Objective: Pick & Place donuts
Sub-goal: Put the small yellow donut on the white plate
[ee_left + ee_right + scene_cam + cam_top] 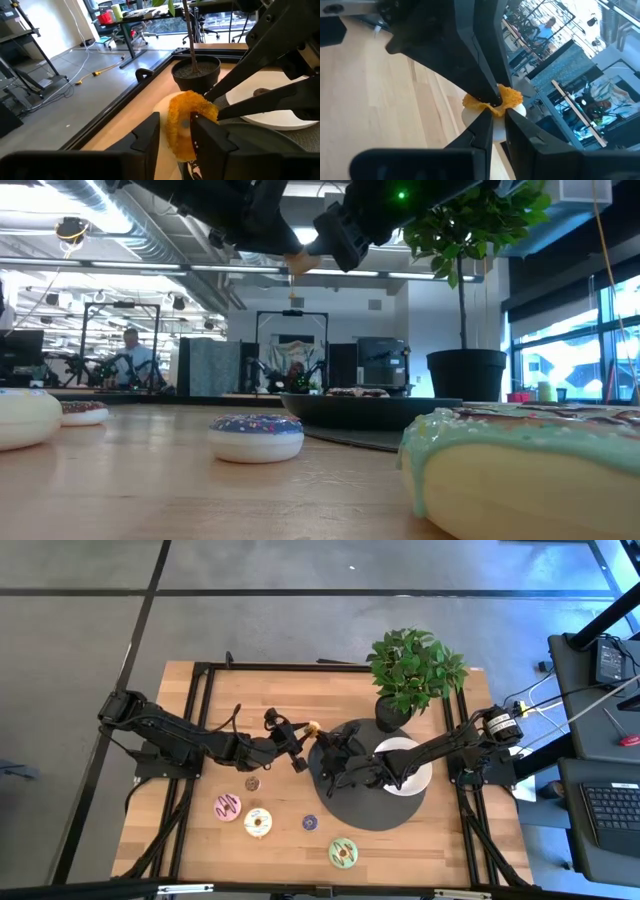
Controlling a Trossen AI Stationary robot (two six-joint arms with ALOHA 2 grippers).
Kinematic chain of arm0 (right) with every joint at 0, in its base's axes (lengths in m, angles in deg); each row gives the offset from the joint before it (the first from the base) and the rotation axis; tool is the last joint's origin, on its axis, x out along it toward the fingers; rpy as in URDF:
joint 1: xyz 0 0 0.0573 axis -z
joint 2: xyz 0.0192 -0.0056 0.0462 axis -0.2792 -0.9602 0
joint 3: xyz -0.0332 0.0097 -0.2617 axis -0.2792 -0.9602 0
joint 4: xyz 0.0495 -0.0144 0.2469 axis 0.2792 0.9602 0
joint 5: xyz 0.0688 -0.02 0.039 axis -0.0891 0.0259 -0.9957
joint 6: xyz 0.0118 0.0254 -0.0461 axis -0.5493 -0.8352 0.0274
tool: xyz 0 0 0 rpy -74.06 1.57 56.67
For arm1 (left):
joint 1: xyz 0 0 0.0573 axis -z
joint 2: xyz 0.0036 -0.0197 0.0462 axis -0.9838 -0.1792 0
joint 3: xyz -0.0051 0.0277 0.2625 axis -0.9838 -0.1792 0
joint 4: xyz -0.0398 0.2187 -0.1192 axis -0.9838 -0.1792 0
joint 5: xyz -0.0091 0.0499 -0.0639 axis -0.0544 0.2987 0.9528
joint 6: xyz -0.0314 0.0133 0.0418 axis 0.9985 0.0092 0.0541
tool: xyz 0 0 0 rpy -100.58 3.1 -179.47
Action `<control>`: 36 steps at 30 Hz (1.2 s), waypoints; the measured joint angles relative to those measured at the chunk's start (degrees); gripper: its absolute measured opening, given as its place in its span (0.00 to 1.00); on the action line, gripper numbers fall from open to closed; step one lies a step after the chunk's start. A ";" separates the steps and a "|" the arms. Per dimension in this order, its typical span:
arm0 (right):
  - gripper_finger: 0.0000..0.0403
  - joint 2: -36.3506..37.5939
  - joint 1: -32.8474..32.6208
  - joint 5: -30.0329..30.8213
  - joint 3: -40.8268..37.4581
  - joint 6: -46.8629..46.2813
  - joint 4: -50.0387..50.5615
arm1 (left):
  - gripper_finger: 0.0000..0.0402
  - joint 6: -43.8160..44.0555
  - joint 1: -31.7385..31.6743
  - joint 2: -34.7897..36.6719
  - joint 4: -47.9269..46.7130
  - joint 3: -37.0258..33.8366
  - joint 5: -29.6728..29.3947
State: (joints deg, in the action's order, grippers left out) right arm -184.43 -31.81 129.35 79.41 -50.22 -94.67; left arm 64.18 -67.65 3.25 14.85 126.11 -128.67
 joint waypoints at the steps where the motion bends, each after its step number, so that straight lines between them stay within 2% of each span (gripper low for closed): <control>1: 0.13 0.00 0.00 0.61 0.00 0.00 0.22 | 0.28 0.01 0.00 0.00 0.11 0.00 -0.60; 7: 0.13 0.00 0.00 2.27 0.00 -0.20 1.96 | 0.33 0.01 0.00 0.00 0.25 0.00 -0.94; 16: 0.10 0.04 -0.48 2.35 0.00 -6.40 6.80 | 0.31 0.00 0.00 0.12 -0.37 0.00 -2.81; 22: 0.04 0.42 -2.46 -0.31 -0.03 -15.93 17.65 | 0.32 0.09 0.00 0.13 -2.84 0.00 -2.51; 25: 0.02 2.99 -4.22 -6.33 -0.07 -21.44 23.68 | 0.32 0.15 0.00 0.13 -2.88 0.00 -2.44; 29: 0.02 7.89 -5.41 -18.07 -0.04 -30.46 32.96 | 0.32 0.20 0.00 0.13 -2.90 0.00 -2.39; 36: 0.12 12.07 -5.17 -34.10 -0.01 -42.82 46.32 | 0.32 0.75 0.00 0.13 -2.89 0.00 -0.17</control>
State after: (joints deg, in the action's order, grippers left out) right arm -172.36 -36.98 95.25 79.40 -93.05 -48.35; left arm 64.93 -67.65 3.38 11.97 126.11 -128.84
